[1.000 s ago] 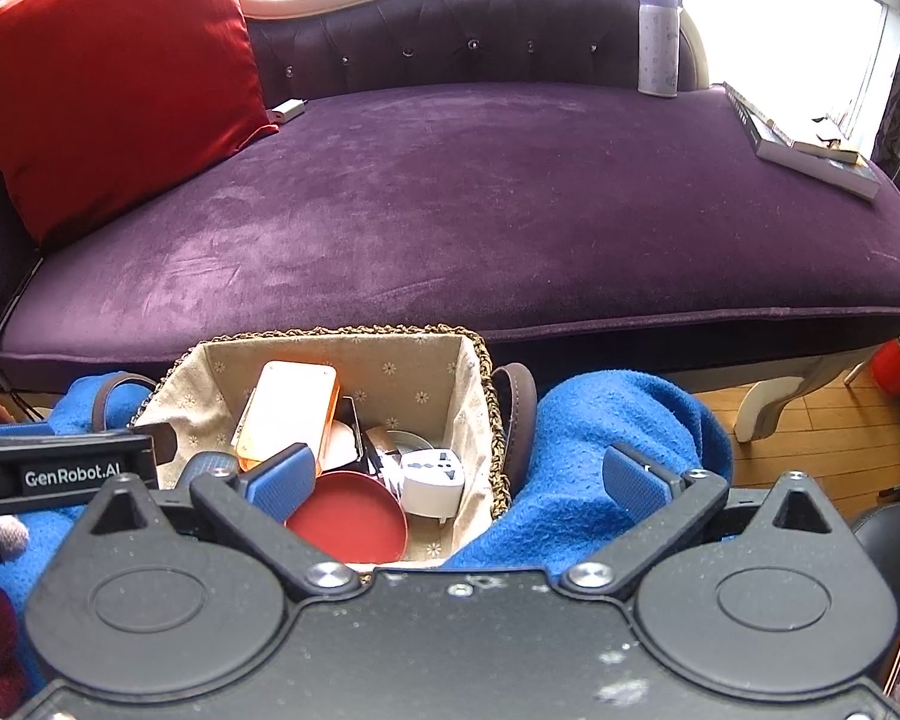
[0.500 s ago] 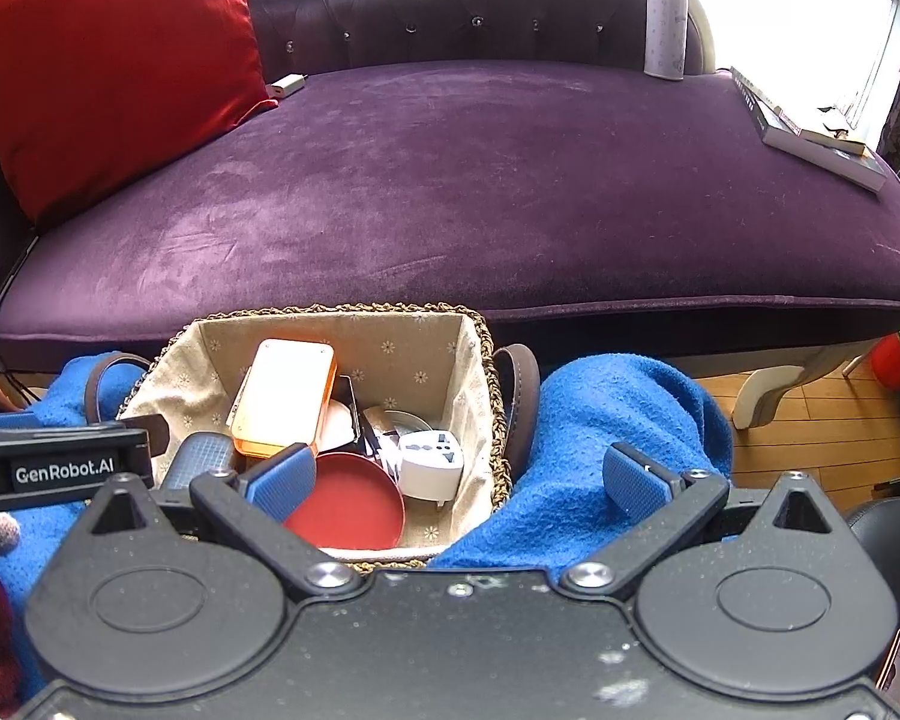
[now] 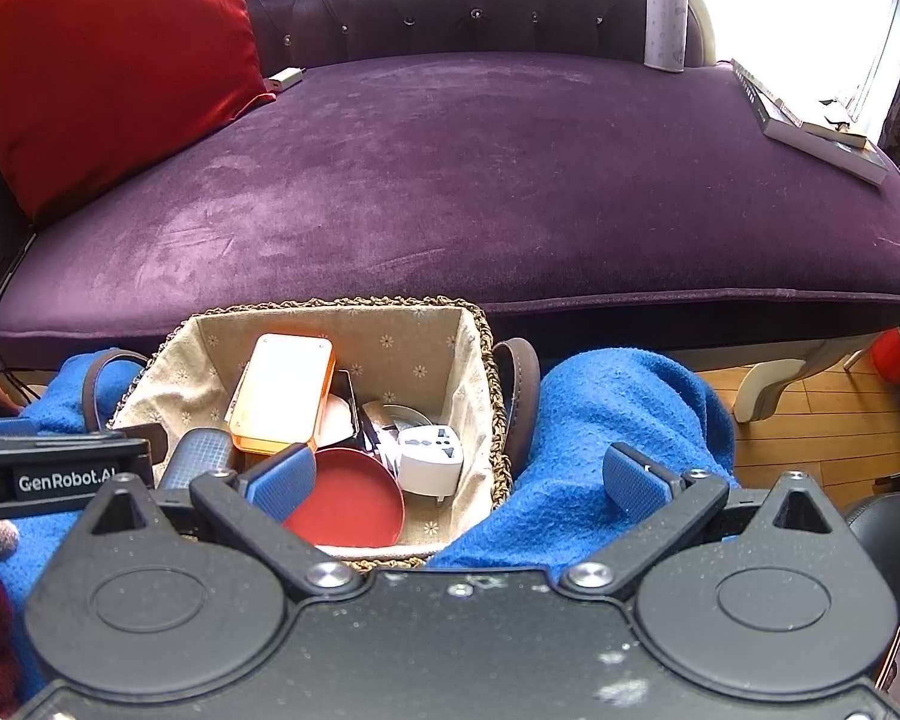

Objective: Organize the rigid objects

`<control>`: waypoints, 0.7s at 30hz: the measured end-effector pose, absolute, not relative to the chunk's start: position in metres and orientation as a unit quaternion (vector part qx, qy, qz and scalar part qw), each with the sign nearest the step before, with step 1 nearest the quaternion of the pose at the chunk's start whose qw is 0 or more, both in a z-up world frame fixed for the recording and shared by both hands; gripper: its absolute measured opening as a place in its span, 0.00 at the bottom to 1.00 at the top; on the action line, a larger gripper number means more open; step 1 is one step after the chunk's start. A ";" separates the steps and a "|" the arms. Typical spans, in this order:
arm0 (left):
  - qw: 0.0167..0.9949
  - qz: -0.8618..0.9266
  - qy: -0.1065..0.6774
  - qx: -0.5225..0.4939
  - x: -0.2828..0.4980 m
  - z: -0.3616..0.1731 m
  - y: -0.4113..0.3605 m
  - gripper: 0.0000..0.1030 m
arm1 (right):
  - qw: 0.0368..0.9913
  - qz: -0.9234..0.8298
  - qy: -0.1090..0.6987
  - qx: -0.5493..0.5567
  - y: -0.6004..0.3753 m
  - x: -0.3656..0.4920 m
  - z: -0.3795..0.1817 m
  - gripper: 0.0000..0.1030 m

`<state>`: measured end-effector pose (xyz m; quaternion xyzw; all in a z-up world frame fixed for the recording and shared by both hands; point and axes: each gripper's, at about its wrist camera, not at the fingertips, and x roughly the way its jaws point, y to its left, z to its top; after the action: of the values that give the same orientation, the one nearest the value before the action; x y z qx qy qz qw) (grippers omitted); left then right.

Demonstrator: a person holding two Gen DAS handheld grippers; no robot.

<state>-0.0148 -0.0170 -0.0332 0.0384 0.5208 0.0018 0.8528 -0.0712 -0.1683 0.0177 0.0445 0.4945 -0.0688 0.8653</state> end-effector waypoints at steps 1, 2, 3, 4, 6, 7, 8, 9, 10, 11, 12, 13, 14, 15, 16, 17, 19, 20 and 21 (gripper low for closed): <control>0.851 0.002 0.524 0.041 -0.015 -0.034 -0.017 0.95 | 0.865 -0.069 0.495 0.045 -0.168 -0.071 0.017 1.00; 0.849 0.001 0.527 0.043 -0.014 -0.034 -0.018 0.95 | 0.865 -0.069 0.496 0.045 -0.168 -0.071 0.017 1.00; 0.847 0.000 0.530 0.046 -0.014 -0.035 -0.019 0.95 | 0.864 -0.069 0.496 0.045 -0.169 -0.070 0.017 1.00; 0.846 -0.001 0.531 0.047 -0.014 -0.035 -0.019 0.95 | 0.864 -0.069 0.497 0.045 -0.169 -0.070 0.017 1.00; 0.847 0.000 0.530 0.046 -0.015 -0.035 -0.019 0.95 | 0.863 -0.069 0.498 0.046 -0.169 -0.070 0.016 1.00; 0.847 -0.001 0.530 0.044 -0.014 -0.034 -0.018 0.95 | 0.863 -0.069 0.498 0.047 -0.169 -0.069 0.016 1.00; 0.847 -0.001 0.530 0.043 -0.014 -0.035 -0.018 0.95 | 0.863 -0.070 0.498 0.047 -0.169 -0.069 0.016 1.00; 0.846 0.000 0.531 0.042 -0.014 -0.035 -0.017 0.95 | 0.863 -0.069 0.499 0.047 -0.169 -0.069 0.016 1.00; 0.845 0.000 0.532 0.042 -0.014 -0.035 -0.017 0.95 | 0.863 -0.069 0.499 0.047 -0.169 -0.069 0.016 1.00; 0.845 0.000 0.533 0.041 -0.013 -0.035 -0.017 0.95 | 0.863 -0.069 0.499 0.047 -0.168 -0.069 0.015 1.00; 0.845 -0.001 0.534 0.041 -0.013 -0.035 -0.016 0.95 | 0.862 -0.069 0.499 0.047 -0.168 -0.069 0.016 1.00; 0.844 -0.002 0.534 0.041 -0.013 -0.036 -0.017 0.95 | 0.862 -0.069 0.499 0.047 -0.168 -0.069 0.016 1.00; 0.844 -0.002 0.535 0.042 -0.013 -0.036 -0.017 0.95 | 0.862 -0.069 0.499 0.047 -0.168 -0.069 0.015 1.00; 0.844 -0.003 0.535 0.043 -0.013 -0.036 -0.017 0.95 | 0.862 -0.069 0.499 0.047 -0.169 -0.069 0.015 1.00; 0.844 -0.004 0.535 0.043 -0.014 -0.035 -0.017 0.95 | 0.862 -0.069 0.499 0.048 -0.169 -0.069 0.015 1.00; 0.844 -0.004 0.534 0.043 -0.014 -0.035 -0.018 0.95 | 0.862 -0.069 0.499 0.048 -0.168 -0.069 0.015 1.00; 0.844 -0.005 0.534 0.043 -0.014 -0.035 -0.018 0.95 | 0.863 -0.069 0.499 0.047 -0.169 -0.069 0.015 1.00; 0.844 -0.005 0.534 0.043 -0.014 -0.035 -0.018 0.95 | 0.863 -0.069 0.499 0.048 -0.169 -0.069 0.015 1.00; 0.844 -0.005 0.534 0.043 -0.014 -0.035 -0.018 0.95 | 0.862 -0.069 0.499 0.048 -0.169 -0.069 0.015 1.00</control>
<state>-0.0142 -0.0177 -0.0346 0.0434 0.5342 -0.0052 0.8442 -0.0687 -0.1689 0.0152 0.0476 0.4991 -0.0690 0.8625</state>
